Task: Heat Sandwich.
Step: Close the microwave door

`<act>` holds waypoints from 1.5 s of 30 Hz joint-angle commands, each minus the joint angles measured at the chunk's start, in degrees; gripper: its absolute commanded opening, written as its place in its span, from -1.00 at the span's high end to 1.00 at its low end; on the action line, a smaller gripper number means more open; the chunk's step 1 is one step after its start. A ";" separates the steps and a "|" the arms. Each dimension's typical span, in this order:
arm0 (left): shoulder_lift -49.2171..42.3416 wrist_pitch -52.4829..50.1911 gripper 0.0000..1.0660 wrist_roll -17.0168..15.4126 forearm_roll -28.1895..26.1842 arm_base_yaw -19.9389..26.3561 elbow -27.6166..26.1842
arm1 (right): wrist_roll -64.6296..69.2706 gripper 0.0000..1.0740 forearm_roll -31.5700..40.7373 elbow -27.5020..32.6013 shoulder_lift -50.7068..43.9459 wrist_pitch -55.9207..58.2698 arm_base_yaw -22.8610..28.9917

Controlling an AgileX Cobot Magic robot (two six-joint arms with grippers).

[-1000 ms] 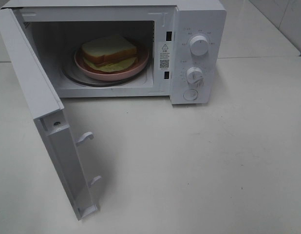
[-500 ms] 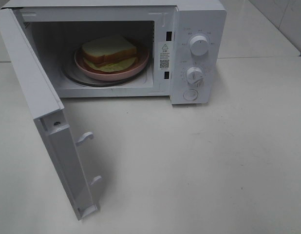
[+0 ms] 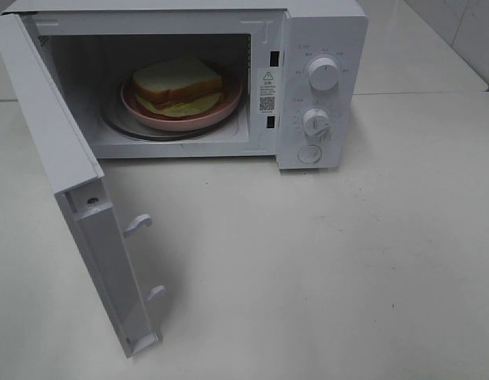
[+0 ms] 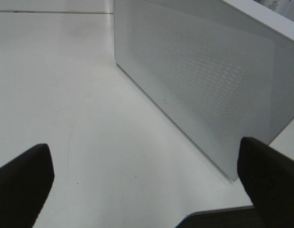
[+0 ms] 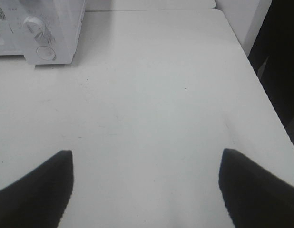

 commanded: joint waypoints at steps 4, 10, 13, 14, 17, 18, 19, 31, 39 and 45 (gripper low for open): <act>-0.80 -0.34 -0.83 0.11 0.00 0.11 0.00 | -0.52 -0.42 0.57 0.23 -1.95 -1.26 -1.60; -0.80 -0.34 -0.83 0.11 0.00 0.11 0.00 | -0.52 -0.42 0.57 0.23 -1.95 -1.26 -1.60; -0.80 -0.34 -0.83 0.11 0.00 0.11 0.00 | -0.52 -0.42 0.57 0.23 -1.95 -1.26 -1.60; -0.80 -0.34 -0.83 0.11 0.00 0.11 0.00 | -0.52 -0.42 0.57 0.23 -1.95 -1.26 -1.60; -0.80 -0.34 -0.83 0.11 0.00 0.11 0.00 | -0.52 -0.42 0.57 0.23 -1.95 -1.26 -1.60; -0.80 -0.34 -0.83 0.11 0.00 0.11 0.00 | -0.52 -0.42 0.57 0.23 -1.95 -1.26 -1.60; -0.80 -0.34 -0.83 0.11 0.00 0.11 0.00 | -0.52 -0.42 0.57 0.23 -1.95 -1.26 -1.60; -0.80 -0.34 -0.83 0.11 0.00 0.11 0.00 | -0.52 -0.42 0.57 0.23 -1.95 -1.26 -1.60; -0.80 -0.34 -0.83 0.11 0.00 0.11 0.00 | -0.52 -0.42 0.57 0.23 -1.95 -1.26 -1.60; -0.80 -0.34 -0.83 0.11 0.00 0.11 0.00 | -0.52 -0.42 0.57 0.23 -1.95 -1.26 -1.60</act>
